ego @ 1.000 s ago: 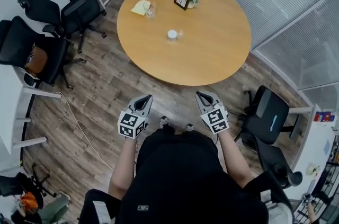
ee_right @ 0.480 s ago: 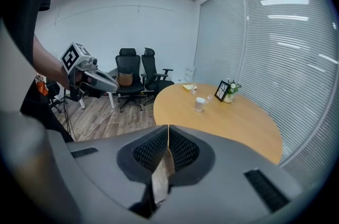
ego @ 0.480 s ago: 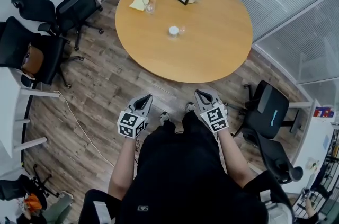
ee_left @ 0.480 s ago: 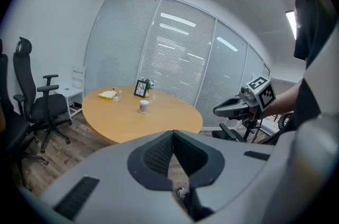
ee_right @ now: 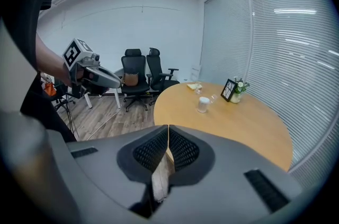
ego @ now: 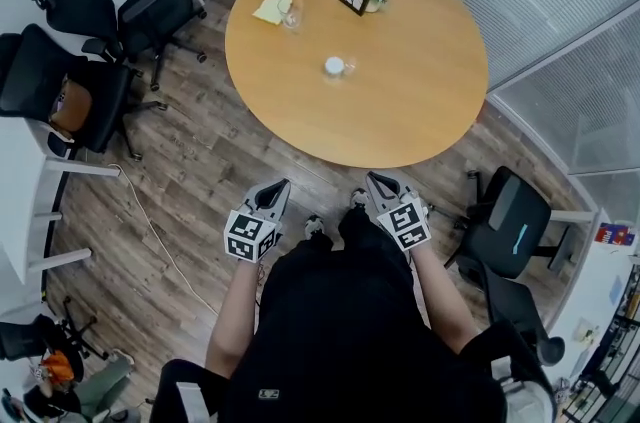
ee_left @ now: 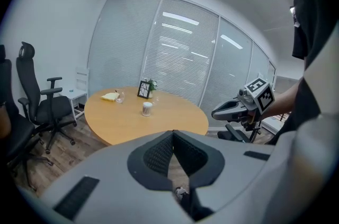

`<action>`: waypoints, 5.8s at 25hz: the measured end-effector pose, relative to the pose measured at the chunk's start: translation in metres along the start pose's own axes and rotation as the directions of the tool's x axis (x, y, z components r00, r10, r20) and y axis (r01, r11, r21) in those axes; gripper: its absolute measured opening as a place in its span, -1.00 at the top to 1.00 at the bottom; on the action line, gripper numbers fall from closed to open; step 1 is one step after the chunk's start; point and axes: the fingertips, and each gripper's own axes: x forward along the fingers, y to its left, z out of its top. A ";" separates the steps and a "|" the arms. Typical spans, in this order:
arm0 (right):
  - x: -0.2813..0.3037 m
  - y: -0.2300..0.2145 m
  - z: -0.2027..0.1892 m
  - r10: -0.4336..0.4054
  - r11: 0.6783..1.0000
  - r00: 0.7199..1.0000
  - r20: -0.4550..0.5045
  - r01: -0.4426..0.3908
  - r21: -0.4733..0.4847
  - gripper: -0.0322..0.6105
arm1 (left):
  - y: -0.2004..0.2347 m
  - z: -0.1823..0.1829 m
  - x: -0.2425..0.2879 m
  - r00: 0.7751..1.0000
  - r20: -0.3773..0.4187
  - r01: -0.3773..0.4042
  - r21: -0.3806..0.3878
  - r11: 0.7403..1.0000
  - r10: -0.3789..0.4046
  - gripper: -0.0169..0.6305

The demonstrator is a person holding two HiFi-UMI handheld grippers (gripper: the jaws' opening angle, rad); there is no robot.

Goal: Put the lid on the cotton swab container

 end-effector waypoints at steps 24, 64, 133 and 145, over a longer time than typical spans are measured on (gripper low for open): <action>0.031 -0.123 0.008 0.163 0.986 0.985 0.052 -0.161 -0.052 0.88 | -0.058 0.037 0.122 0.997 -0.053 -0.053 -0.014 0.999 0.052 0.93; 0.114 -0.169 0.039 0.053 0.999 0.995 -0.086 -0.052 0.008 0.89 | 0.066 0.093 0.197 0.994 -0.023 0.104 -0.051 0.993 -0.105 0.93; 0.172 -0.190 0.018 -0.024 0.993 0.975 -0.222 0.050 0.111 0.88 | 0.136 0.031 0.375 0.898 -0.391 0.334 0.306 0.892 -0.203 -0.02; 0.180 -0.189 0.021 -0.004 0.992 0.983 -0.181 0.026 0.121 0.88 | 0.141 0.032 0.379 0.923 -0.351 0.287 0.360 0.888 -0.156 0.14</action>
